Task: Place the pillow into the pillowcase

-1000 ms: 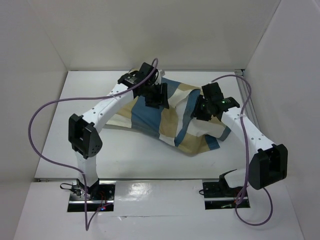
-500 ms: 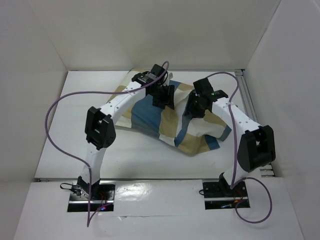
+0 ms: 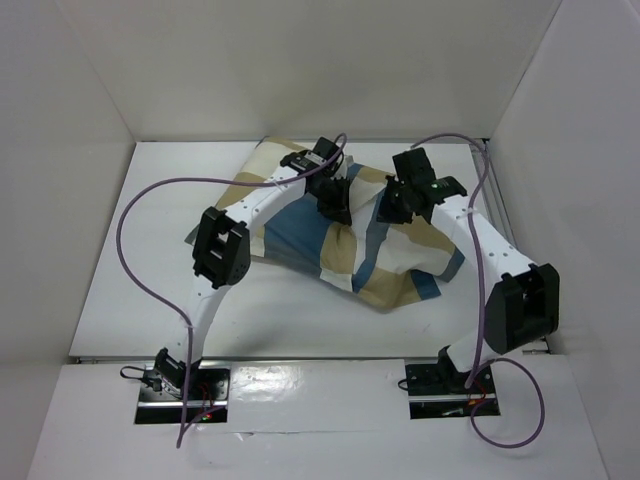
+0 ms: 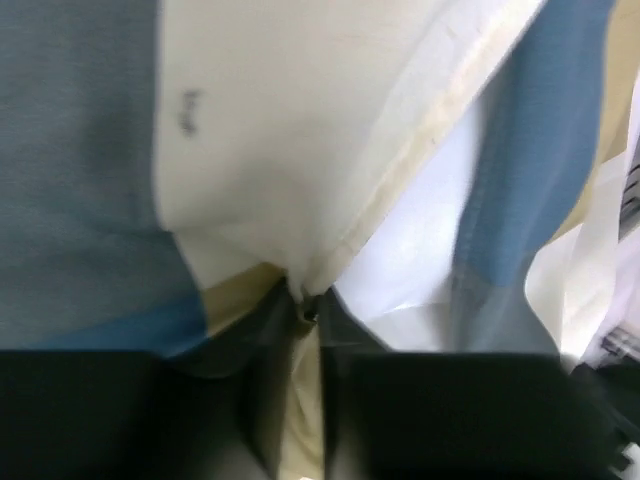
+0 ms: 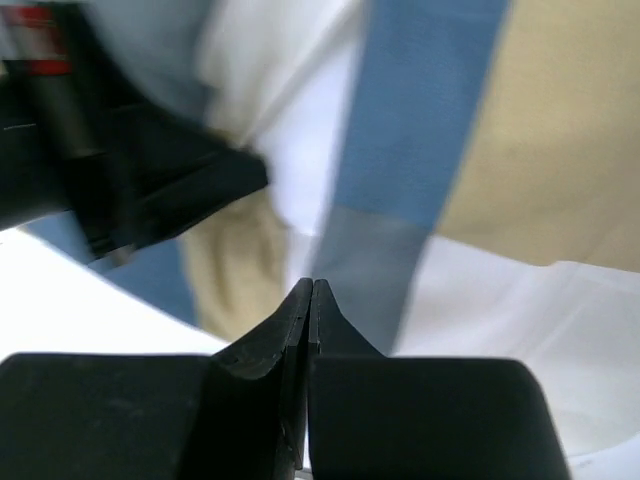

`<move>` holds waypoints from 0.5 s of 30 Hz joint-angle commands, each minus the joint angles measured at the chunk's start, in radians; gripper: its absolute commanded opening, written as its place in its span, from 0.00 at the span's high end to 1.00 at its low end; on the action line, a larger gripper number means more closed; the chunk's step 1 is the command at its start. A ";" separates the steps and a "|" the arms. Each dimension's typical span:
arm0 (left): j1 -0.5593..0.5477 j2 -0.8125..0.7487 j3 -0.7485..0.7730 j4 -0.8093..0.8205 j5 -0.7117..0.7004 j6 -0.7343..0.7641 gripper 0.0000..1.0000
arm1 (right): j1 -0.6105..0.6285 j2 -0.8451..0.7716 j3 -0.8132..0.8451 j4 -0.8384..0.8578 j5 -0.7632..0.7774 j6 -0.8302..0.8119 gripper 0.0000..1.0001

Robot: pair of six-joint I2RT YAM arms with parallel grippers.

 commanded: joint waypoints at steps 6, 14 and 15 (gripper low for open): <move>0.036 -0.124 -0.061 0.066 0.082 -0.056 1.00 | 0.015 -0.004 0.123 -0.023 -0.043 -0.036 0.63; 0.047 -0.255 -0.136 0.099 0.134 -0.075 1.00 | 0.087 0.152 0.065 -0.045 0.056 -0.027 0.43; 0.047 -0.265 -0.136 0.099 0.134 -0.075 1.00 | 0.088 0.152 0.052 -0.032 0.071 -0.013 0.52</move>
